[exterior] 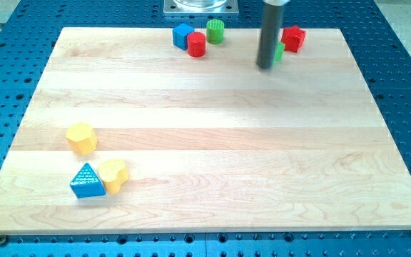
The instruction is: Move the triangle left to the green star
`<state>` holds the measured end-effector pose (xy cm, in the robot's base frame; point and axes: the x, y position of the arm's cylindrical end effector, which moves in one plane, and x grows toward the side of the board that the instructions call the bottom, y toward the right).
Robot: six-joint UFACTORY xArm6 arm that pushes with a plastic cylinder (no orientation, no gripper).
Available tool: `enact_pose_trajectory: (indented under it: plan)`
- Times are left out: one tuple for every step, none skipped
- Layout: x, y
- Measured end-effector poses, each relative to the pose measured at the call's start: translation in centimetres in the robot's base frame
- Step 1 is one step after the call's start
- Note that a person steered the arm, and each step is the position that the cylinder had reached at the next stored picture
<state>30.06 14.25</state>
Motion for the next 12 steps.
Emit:
enact_pose_trajectory:
  plan:
    - [3.2,1.9]
    - [16.3,-3.4]
    - [27.5,-11.9]
    - [31.8,-20.1]
    - [31.8,-27.6]
    - [30.7,-32.3]
    - [27.5,-31.5]
    - [26.6,-29.9]
    - [22.5,-29.3]
    - [16.7,-26.0]
    - [10.8,-23.8]
    - [12.2,-30.6]
